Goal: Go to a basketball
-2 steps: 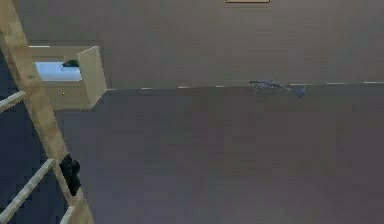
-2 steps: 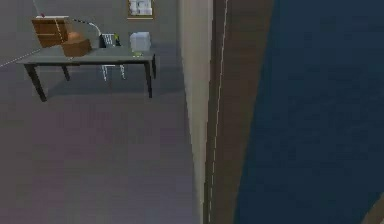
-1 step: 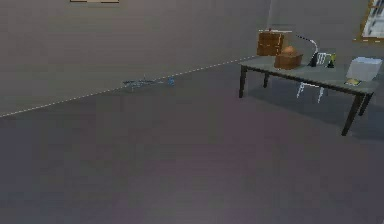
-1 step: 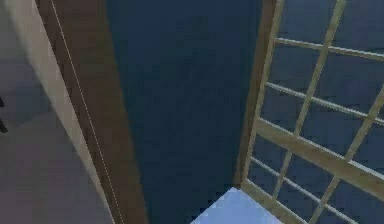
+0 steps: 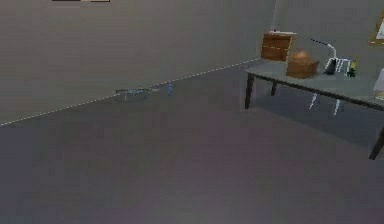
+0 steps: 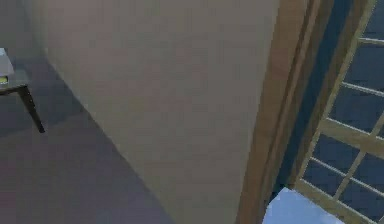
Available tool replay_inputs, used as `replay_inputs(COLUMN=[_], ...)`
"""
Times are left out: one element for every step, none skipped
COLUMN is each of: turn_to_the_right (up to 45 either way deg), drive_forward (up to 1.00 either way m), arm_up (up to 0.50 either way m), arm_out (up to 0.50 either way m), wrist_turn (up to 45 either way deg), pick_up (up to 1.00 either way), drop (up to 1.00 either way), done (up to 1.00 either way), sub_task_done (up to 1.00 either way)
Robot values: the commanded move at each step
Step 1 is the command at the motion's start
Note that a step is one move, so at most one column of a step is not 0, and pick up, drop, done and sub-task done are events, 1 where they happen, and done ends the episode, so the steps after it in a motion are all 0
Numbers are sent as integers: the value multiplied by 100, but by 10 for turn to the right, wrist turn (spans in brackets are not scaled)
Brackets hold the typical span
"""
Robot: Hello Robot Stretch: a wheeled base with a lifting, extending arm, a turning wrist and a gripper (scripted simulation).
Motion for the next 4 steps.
replay_inputs(turn_to_the_right=[180,0,30,0], drive_forward=[0,100,0,100], arm_up=[0,0,0,0], arm_out=[0,0,0,0], wrist_turn=[0,0,0,0], pick_up=[0,0,0,0], drop=[0,0,0,0], done=[0,0,0,0], sub_task_done=[0,0,0,0])
